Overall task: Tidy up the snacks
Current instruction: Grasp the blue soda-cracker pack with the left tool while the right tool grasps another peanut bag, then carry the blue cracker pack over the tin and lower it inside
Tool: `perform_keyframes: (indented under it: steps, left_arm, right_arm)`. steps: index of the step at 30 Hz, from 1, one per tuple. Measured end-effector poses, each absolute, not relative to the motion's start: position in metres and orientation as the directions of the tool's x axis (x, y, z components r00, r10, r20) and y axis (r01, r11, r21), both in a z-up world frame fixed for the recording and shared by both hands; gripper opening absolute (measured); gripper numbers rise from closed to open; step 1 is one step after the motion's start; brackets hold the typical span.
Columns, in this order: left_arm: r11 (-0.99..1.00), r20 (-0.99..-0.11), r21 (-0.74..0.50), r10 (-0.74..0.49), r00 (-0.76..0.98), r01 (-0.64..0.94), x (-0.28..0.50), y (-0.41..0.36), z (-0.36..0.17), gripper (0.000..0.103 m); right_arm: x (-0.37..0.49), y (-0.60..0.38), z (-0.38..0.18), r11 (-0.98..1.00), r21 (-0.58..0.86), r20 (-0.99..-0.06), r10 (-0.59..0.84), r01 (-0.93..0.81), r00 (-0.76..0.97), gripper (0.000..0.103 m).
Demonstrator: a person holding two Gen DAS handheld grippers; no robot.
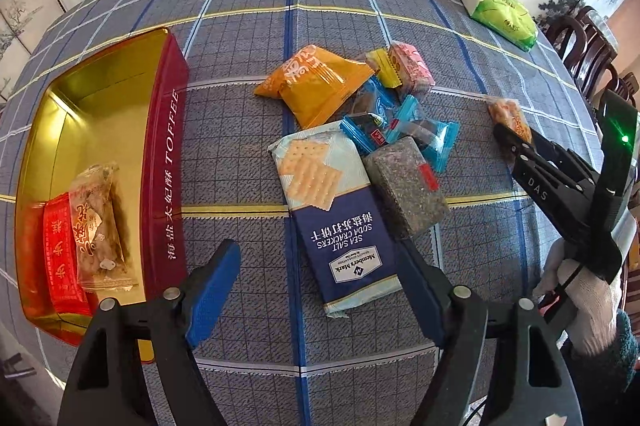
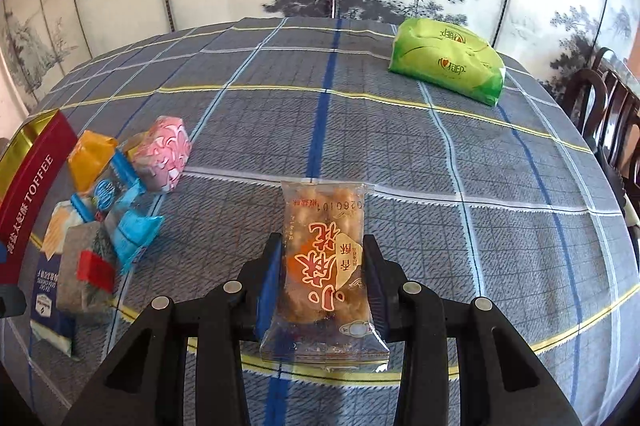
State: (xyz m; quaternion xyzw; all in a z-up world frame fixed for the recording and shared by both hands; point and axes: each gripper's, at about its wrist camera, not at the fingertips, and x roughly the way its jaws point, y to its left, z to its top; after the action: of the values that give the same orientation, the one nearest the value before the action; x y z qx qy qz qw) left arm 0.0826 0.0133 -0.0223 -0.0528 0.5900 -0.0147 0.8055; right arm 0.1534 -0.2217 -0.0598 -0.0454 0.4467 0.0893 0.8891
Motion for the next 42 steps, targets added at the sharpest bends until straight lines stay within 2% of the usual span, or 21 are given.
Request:
perform_keyframes:
  steps: [5,13,16,18,24,31,42]
  left_arm:
    - [0.988,-0.958,-0.126,-0.097,0.268,-0.092,0.097,0.011,-0.034,0.064]
    - [0.986,-0.965,-0.114,-0.081,0.248,-0.121,0.116,0.007,-0.047,0.063]
    - [0.993,-0.966,-0.074,-0.047,0.254,-0.097,0.119,0.003,-0.050,0.062]
    - [0.996,-0.965,-0.052,-0.033,0.260,-0.066,0.119,-0.002,-0.050,0.056]
    - [1.000,-0.964,-0.023,-0.023,0.265,0.007,0.106,-0.005,-0.052,0.049]
    - [0.996,-0.962,-0.001,-0.024,0.273,0.084,0.081,0.001,-0.052,0.048]
    - [0.993,-0.957,-0.022,-0.054,0.285,0.116,0.062,0.004,-0.044,0.046]
  right_arm:
    - [0.156,-0.223,-0.060,0.981,0.008,-0.802,0.123,-0.195,0.584,0.039]
    - [0.157,-0.222,-0.061,0.980,0.014,-0.802,0.128,-0.196,0.584,0.040]
    - [0.155,-0.223,-0.060,0.980,0.012,-0.802,0.127,-0.197,0.584,0.041]
    - [0.155,-0.223,-0.060,0.980,0.012,-0.802,0.127,-0.197,0.584,0.041]
    - [0.155,-0.223,-0.061,0.980,0.011,-0.802,0.126,-0.197,0.584,0.041]
    - [0.156,-0.222,-0.061,0.980,0.010,-0.802,0.125,-0.196,0.585,0.041]
    - [0.156,-0.221,-0.061,0.981,0.009,-0.802,0.124,-0.196,0.585,0.042]
